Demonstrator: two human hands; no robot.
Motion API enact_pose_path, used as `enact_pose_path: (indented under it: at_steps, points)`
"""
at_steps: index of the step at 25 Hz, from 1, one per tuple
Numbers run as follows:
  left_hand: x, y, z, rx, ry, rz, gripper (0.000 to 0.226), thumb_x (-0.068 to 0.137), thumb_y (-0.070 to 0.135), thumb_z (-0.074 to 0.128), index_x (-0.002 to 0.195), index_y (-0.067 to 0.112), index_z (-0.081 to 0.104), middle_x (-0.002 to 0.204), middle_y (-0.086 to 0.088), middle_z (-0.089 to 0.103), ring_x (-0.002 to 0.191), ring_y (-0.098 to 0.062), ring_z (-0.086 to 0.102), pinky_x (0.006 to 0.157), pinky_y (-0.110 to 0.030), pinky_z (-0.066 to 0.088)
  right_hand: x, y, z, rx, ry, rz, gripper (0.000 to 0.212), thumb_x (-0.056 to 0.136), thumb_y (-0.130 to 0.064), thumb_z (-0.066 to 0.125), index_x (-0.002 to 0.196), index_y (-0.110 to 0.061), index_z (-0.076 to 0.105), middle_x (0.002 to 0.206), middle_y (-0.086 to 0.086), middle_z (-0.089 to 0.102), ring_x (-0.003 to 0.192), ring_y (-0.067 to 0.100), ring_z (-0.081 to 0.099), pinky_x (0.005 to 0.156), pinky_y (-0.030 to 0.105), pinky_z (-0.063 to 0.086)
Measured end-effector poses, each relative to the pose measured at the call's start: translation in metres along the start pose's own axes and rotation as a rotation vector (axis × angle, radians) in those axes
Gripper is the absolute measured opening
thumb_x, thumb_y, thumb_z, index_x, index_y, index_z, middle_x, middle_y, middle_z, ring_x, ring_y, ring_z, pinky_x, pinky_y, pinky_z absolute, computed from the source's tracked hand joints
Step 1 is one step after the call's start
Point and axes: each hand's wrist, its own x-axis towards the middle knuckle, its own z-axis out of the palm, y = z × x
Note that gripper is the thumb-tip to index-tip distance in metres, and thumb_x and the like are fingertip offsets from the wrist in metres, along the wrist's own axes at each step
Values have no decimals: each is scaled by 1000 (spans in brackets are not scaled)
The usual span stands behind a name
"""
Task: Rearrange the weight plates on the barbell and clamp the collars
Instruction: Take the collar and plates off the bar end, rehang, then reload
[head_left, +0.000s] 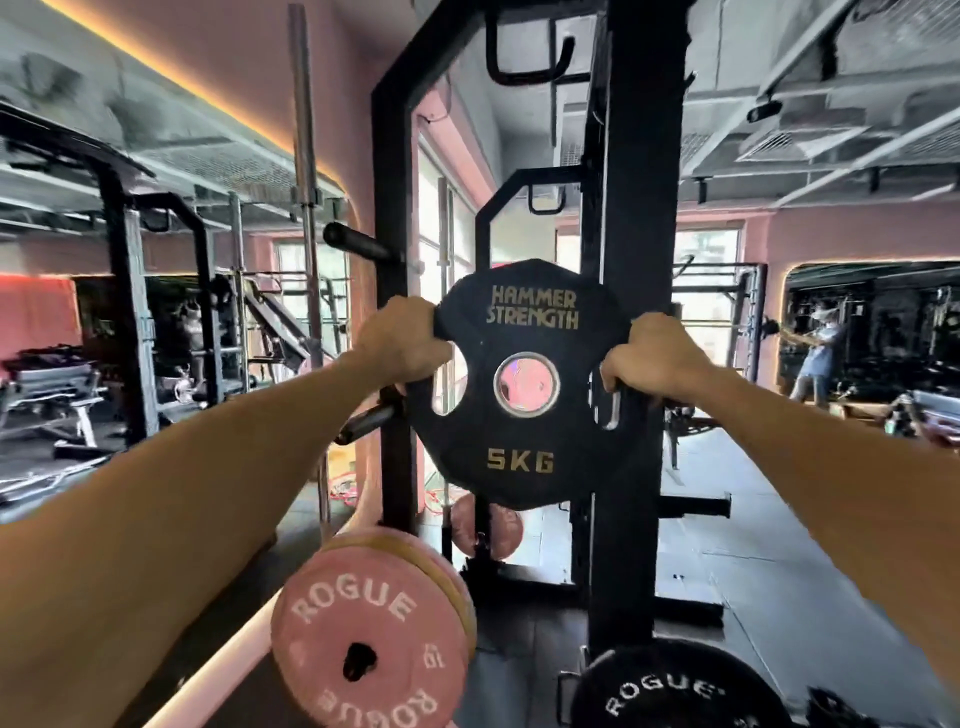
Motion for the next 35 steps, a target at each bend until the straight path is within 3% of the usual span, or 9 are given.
enact_pose_path:
  at_steps: [2, 7, 11, 17, 21, 24, 26, 31, 35]
  points:
    - [-1, -35, -9, 12, -10, 3, 11, 75, 17, 66, 71, 7, 64, 62, -5, 57, 66, -29, 58, 59, -30, 44, 1, -29, 20, 30, -29, 10, 15, 51, -13, 76, 50, -5, 64, 59, 9, 64, 54, 29, 63, 48, 33, 52]
    - [10, -123, -15, -5, -12, -23, 27, 75, 15, 66, 56, 20, 47, 56, -1, 50, 59, -26, 52, 50, -27, 33, 33, -92, 77, 25, -51, -11, 20, 53, -13, 77, 48, -3, 60, 52, 8, 60, 45, 25, 60, 43, 25, 43]
    - [32, -177, -9, 32, 7, -45, 17, 74, 16, 66, 64, 8, 55, 60, -7, 55, 63, -30, 56, 53, -28, 38, 69, -121, 120, 36, -55, -54, 21, 58, -13, 78, 49, -5, 60, 55, 9, 61, 48, 27, 63, 43, 27, 48]
    - [67, -250, -2, -19, 31, -85, 19, 73, 18, 64, 59, 11, 53, 57, -4, 51, 56, -24, 52, 49, -26, 36, 125, -168, 168, 45, -62, -86, 18, 58, -10, 78, 55, -1, 62, 53, 11, 63, 37, 27, 62, 39, 26, 48]
    - [102, -287, -16, 21, 60, -48, 34, 65, 32, 59, 76, 0, 66, 68, -14, 61, 67, -32, 59, 54, -29, 43, 162, -202, 184, 28, 23, -98, 18, 53, -12, 77, 46, -5, 62, 43, 8, 61, 37, 25, 61, 36, 21, 43]
    - [134, -316, -33, 21, 100, -6, 42, 55, 36, 53, 75, 1, 65, 67, -15, 59, 68, -33, 59, 61, -34, 48, 193, -236, 188, 32, 96, -107, 17, 46, -12, 77, 50, -3, 64, 59, 13, 66, 52, 31, 65, 47, 35, 57]
    - [159, -334, -44, -15, 133, 26, 42, 54, 35, 54, 72, -1, 65, 66, -16, 60, 65, -32, 59, 60, -35, 49, 215, -257, 188, 40, 129, -112, 18, 44, -12, 77, 50, -2, 63, 60, 13, 65, 54, 32, 65, 46, 34, 55]
    - [220, -370, -58, -9, 173, 52, 23, 69, 22, 70, 61, 5, 57, 57, -6, 51, 58, -24, 51, 52, -27, 37, 268, -292, 186, 67, 153, -92, 28, 45, -7, 79, 31, -4, 55, 32, 1, 51, 28, 20, 51, 27, 13, 29]
    - [270, -387, -60, -46, 227, 77, 25, 68, 20, 69, 58, 3, 54, 53, -5, 48, 51, -20, 48, 46, -25, 32, 311, -308, 182, 25, 220, -115, 16, 44, -7, 77, 43, -2, 62, 46, 10, 58, 45, 30, 59, 34, 22, 40]
